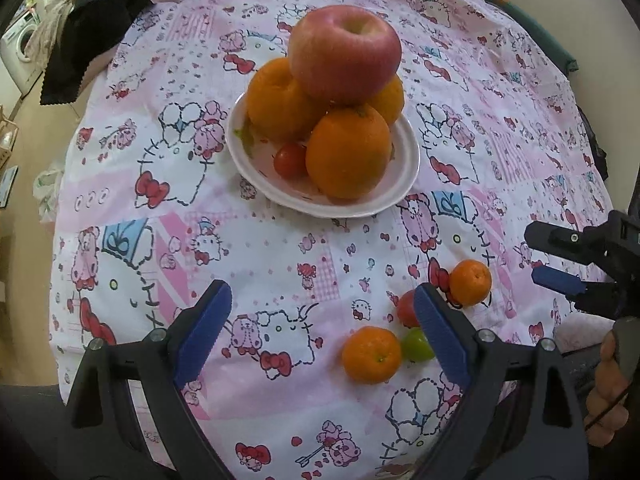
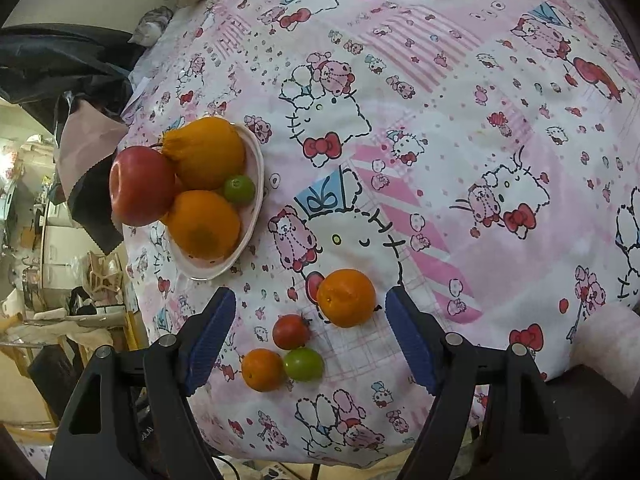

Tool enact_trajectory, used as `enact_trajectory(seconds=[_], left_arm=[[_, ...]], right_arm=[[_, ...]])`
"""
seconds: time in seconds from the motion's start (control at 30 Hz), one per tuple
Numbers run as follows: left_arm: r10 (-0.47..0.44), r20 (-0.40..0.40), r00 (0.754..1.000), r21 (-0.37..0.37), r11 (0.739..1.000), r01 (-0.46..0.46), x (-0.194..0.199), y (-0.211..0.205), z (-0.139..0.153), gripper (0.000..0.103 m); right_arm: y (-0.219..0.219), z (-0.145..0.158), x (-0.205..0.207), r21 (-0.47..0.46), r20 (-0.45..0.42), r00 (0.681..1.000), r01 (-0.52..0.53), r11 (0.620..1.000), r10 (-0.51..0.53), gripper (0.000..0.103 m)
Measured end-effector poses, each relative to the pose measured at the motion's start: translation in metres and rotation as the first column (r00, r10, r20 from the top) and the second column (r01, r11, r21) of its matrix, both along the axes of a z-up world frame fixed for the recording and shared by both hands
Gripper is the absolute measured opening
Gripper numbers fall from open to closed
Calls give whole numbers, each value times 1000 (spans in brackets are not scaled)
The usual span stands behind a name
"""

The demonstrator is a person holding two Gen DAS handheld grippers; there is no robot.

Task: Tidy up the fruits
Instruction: 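Grasp a small mandarin with the left tool while the right tool grasps another mandarin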

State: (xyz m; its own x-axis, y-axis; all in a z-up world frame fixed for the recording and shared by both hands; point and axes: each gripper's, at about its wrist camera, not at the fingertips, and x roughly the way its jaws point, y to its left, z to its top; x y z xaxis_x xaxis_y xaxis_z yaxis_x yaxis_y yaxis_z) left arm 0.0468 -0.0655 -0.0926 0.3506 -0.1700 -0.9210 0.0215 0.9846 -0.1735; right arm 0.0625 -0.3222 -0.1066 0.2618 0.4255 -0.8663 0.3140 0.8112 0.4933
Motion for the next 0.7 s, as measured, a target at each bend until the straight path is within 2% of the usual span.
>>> enact_trajectory(seconds=[0.2, 0.37, 0.47, 0.6, 0.7], left_arm=[[9, -52, 999, -25, 1000, -10, 6, 1, -12, 90], [-36, -159, 987, -40, 999, 30, 5, -10, -33, 79], [-84, -219, 972, -68, 995, 71, -3, -22, -42, 79], [-166, -217, 962, -20, 986, 165, -16, -41, -43, 79], [-194, -231, 954, 5, 980, 200, -19, -46, -49, 73]], right_arm=[[-2, -1, 2, 17, -3, 1000, 21, 1000, -21, 81], [-2, -3, 4, 9, -7, 1000, 19, 1000, -19, 81], [-4, -3, 4, 3, -8, 1000, 23, 1000, -23, 81], [-5, -5, 5, -2, -16, 999, 28, 1000, -28, 81], [-4, -6, 6, -5, -19, 999, 27, 1000, -27, 81]])
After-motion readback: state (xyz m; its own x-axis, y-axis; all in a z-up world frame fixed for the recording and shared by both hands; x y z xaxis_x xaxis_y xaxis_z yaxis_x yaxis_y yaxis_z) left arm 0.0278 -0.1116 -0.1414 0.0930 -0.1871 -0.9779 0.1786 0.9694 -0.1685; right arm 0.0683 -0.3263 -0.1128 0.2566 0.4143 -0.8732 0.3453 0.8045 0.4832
